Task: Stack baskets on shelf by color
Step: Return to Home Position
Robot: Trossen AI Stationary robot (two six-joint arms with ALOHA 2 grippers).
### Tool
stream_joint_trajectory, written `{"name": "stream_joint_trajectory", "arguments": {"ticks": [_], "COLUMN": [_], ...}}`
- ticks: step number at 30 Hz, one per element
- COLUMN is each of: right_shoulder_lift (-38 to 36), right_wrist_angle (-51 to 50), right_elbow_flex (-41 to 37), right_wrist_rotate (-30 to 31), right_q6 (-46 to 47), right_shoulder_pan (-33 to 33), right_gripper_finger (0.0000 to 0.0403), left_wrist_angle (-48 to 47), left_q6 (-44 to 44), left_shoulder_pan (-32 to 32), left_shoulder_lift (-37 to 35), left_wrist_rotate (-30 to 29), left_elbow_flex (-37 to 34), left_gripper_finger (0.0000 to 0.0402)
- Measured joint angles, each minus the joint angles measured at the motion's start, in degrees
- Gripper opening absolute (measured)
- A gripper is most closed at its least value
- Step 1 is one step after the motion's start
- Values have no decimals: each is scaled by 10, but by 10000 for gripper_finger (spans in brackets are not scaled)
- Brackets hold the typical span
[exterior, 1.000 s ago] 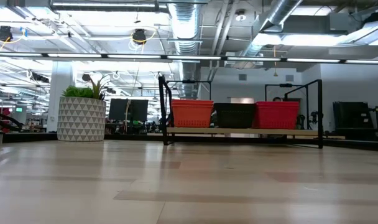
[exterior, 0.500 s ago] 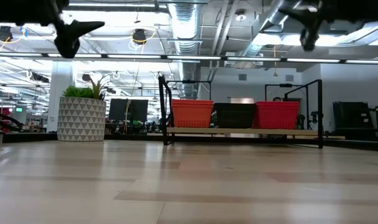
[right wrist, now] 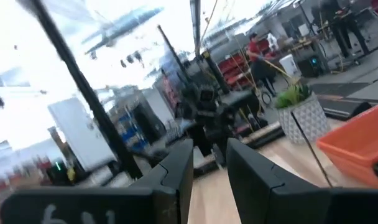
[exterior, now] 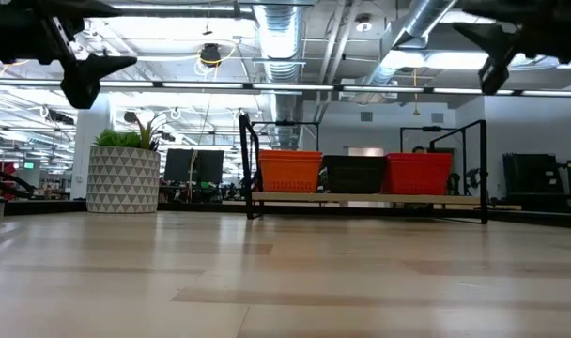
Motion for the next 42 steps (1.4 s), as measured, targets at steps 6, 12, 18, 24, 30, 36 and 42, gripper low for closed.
{"name": "stream_joint_trajectory", "arguments": {"ticks": [6,12,18,24,30,36,42], "right_shoulder_lift": [-28,-27,-27,-27,-27,-35,-40], "right_wrist_angle": [25,23,11,-72,-133,-28,-22], "right_elbow_flex": [-62,-80,-81,-81,-81,-81,-81], "right_wrist_rotate": [0,8,15,17,22,-52,-73], "right_q6": [-57,-78,-73,19,96,-68,-179], "right_shoulder_pan": [42,77,88,86,87,91,91], "right_gripper_finger": [118,118,118,118,118,118,118], "left_wrist_angle": [-36,-27,41,40,41,51,48], "left_q6": [9,17,80,80,82,62,119], "left_shoulder_pan": [0,-1,0,-1,0,0,0], "left_shoulder_lift": [-1,0,5,5,5,5,4], "left_wrist_rotate": [48,109,148,173,170,163,207], "left_elbow_flex": [-10,-48,-72,-73,-73,-73,-74], "left_gripper_finger": [279,279,279,279,279,279,279]}}
